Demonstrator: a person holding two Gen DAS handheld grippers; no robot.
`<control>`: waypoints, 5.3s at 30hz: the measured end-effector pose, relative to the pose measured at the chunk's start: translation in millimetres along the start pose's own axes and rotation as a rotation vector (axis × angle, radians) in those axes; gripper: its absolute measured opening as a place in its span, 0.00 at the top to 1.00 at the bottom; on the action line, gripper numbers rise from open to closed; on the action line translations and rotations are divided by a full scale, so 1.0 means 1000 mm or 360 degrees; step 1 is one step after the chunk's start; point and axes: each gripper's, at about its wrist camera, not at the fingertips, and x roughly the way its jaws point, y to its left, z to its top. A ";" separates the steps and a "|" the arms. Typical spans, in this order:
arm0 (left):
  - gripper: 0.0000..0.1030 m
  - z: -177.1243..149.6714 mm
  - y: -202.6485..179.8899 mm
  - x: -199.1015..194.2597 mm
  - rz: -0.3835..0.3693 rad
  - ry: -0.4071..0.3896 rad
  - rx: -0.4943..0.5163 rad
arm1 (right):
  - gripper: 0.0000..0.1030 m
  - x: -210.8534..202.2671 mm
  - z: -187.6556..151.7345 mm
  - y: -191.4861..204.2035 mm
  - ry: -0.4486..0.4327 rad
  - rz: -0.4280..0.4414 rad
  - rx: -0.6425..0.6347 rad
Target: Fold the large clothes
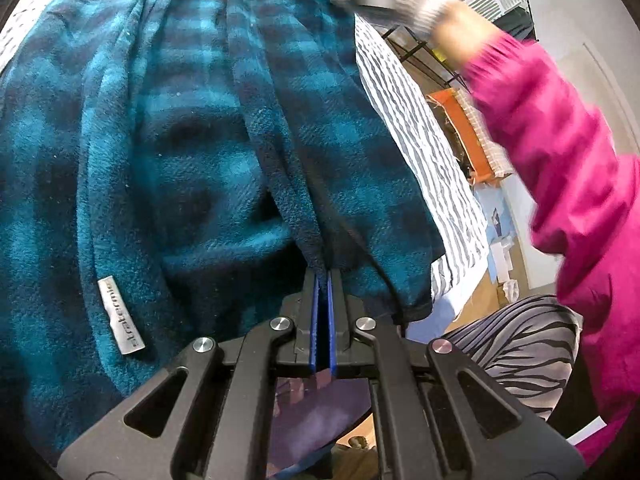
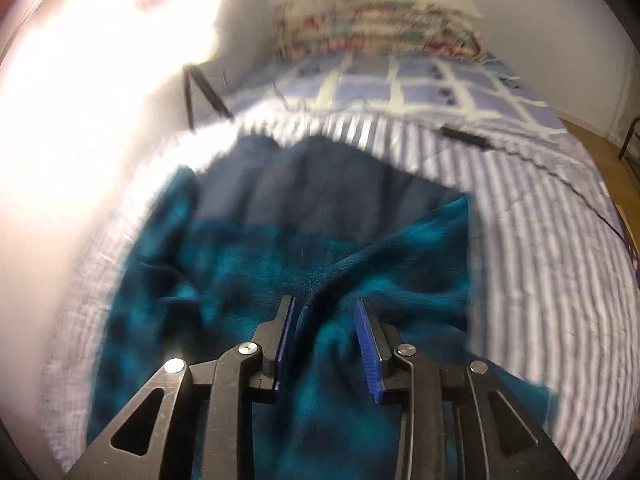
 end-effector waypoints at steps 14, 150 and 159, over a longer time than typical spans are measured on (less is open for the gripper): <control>0.98 -0.005 0.011 -0.008 0.0005 -0.0034 -0.0039 | 0.67 -0.206 -0.174 -0.032 -0.0030 0.0270 0.0189; 0.48 -0.003 -0.142 0.112 0.0530 -0.0059 0.0716 | 0.46 -0.262 -0.212 -0.239 -0.0532 0.0486 0.0609; 0.48 0.006 -0.113 0.035 0.0275 -0.0214 0.0427 | 0.49 -0.199 -0.190 -0.195 -0.0294 0.0457 0.0401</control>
